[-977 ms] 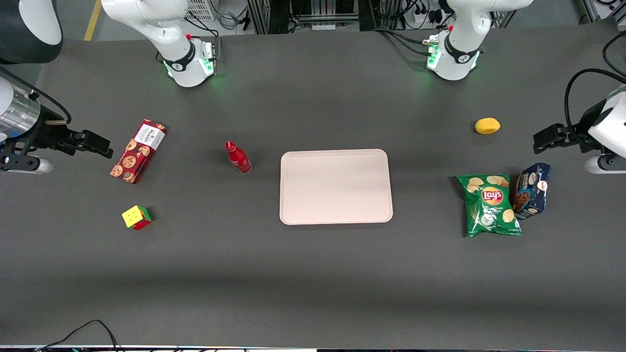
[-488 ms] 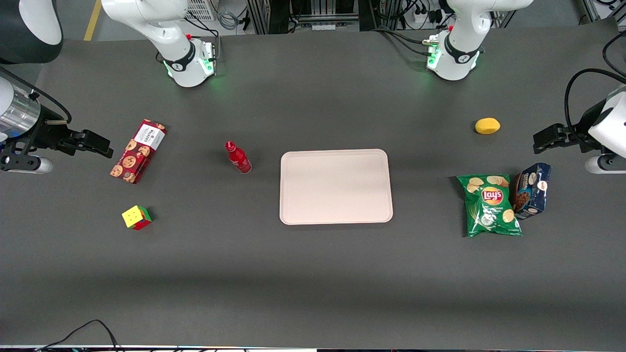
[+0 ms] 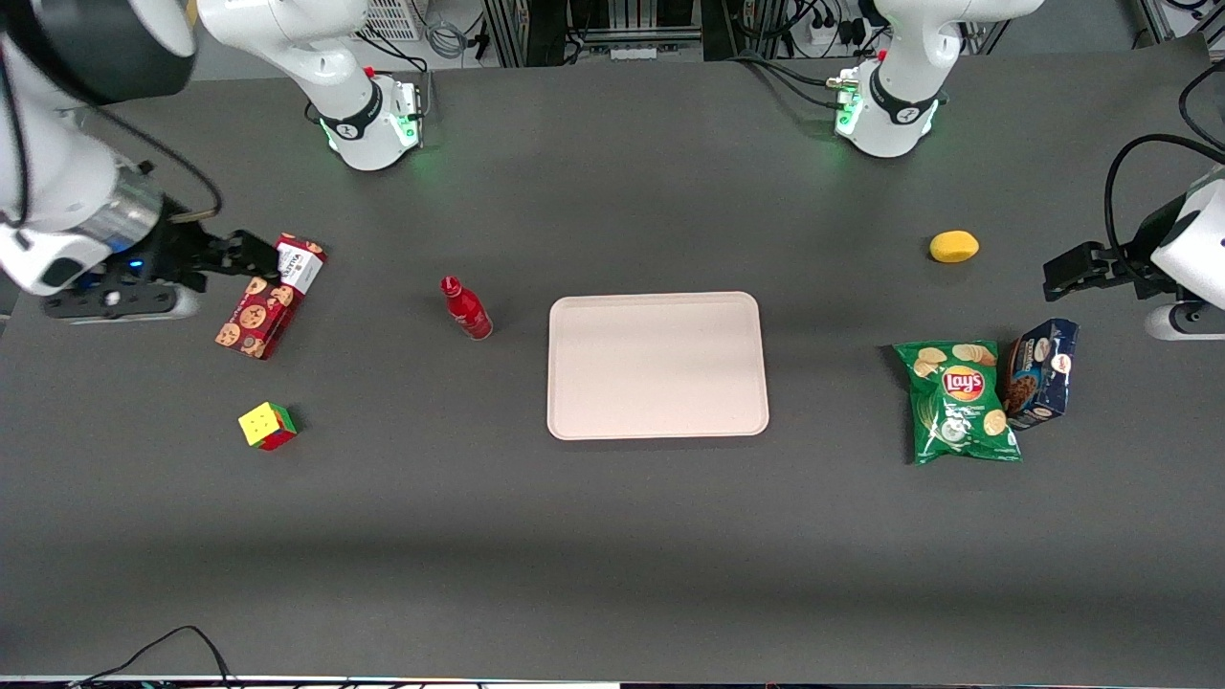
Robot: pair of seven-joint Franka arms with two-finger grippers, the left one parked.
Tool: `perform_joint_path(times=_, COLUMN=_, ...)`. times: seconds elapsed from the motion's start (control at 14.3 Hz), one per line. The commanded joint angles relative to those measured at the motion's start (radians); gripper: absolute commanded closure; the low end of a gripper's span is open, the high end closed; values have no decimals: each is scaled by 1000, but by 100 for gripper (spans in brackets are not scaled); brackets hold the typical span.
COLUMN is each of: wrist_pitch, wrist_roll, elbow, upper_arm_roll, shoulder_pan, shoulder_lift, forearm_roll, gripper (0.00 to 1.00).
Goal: Place coke bottle on tray
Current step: 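Move the open right gripper over the red Coca-Cola bottle, then lower the right gripper and close it around the bottle's body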
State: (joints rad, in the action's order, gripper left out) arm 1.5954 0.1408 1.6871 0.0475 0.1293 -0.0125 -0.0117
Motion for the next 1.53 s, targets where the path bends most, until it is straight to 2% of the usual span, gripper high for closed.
perform_joint_path(times=0.0, wrist_pitch=-22, wrist_roll=22, elbow=-17, upper_arm_roll=-21, shoulder_pan=120, shoulder_lift=-1, forearm_roll=-7, gripper=0)
perform_joint_path(times=0.21, wrist_pitch=-22, wrist_roll=140, elbow=-17, upper_arm_roll=-12, shoulder_pan=216, shoulder_lift=2, forearm_roll=-8, gripper=0)
perform_joint_path(times=0.28, wrist_pitch=-22, wrist_roll=137, elbow=-11, upper_arm_roll=-6, shoulder_pan=228, shoulder_lift=5, forearm_roll=-8, gripper=0)
perform_joint_path(times=0.49, wrist_pitch=-20, wrist_roll=134, elbow=26, upper_arm_roll=37, shoulder_pan=233, shoulder_lift=34, forearm_roll=-80, gripper=0)
perform_joint_path(times=0.63, wrist_pitch=0, wrist_roll=132, elbow=54, upper_arm_roll=58, shoulder_pan=233, shoulder_lift=84, forearm_roll=-80, gripper=0)
perform_joint_path(times=0.98, wrist_pitch=305, wrist_roll=128, elbow=305, upper_arm_roll=77, shoulder_pan=233, shoulder_lift=59, forearm_roll=-80, gripper=0)
perform_joint_path(times=1.47, wrist_pitch=578, wrist_roll=128, elbow=535, upper_arm_roll=97, shoulder_pan=231, shoulder_lift=31, forearm_roll=-73, gripper=0)
